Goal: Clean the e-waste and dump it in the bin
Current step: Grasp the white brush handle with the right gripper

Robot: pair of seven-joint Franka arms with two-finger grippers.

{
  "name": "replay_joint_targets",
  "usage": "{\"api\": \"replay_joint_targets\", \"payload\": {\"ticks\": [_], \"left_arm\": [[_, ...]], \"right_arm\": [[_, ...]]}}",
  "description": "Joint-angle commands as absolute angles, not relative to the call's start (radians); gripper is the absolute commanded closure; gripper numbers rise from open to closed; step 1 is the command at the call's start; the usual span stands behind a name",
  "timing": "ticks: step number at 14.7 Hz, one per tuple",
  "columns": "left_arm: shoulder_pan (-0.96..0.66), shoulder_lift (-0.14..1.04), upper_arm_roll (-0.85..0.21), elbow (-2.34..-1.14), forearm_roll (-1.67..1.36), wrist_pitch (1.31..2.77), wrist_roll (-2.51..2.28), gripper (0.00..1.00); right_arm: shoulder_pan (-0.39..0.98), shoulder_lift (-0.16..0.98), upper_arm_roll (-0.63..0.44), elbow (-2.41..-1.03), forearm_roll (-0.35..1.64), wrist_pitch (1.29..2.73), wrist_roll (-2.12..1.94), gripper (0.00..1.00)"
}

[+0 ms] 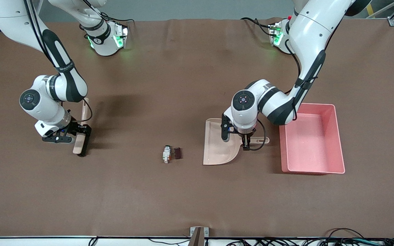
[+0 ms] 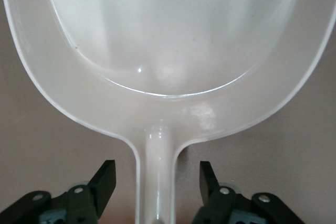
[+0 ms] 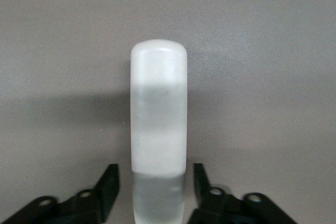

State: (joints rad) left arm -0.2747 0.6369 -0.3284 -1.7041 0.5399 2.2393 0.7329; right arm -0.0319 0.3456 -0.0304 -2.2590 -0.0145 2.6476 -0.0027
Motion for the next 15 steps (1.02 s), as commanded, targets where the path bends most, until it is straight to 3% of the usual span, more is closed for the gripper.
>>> {"api": "replay_joint_targets", "payload": {"ticks": [1,6,9,15], "left_arm": [[-0.278,0.663,-0.328,-1.671,0.561,2.233,0.746,0.28],[-0.279,0.681,-0.328,-1.651,0.563,2.233,0.746,0.36],[-0.279,0.681,-0.328,-1.652,0.565,2.227,0.746,0.51],[-0.279,0.680,-0.328,-1.651,0.571,2.223,0.744,0.71]], "right_arm": [[-0.035,0.348,-0.026,-2.267,0.000,2.654,0.006,0.61],[-0.014,0.339,-0.018,-2.217,0.000,2.581,0.002,0.84],[0.061,0.334,-0.014,-2.117,0.003,2.407,0.096,0.85],[0.253,0.356,-0.017,-2.053,0.166,2.425,0.184,0.92]]}}
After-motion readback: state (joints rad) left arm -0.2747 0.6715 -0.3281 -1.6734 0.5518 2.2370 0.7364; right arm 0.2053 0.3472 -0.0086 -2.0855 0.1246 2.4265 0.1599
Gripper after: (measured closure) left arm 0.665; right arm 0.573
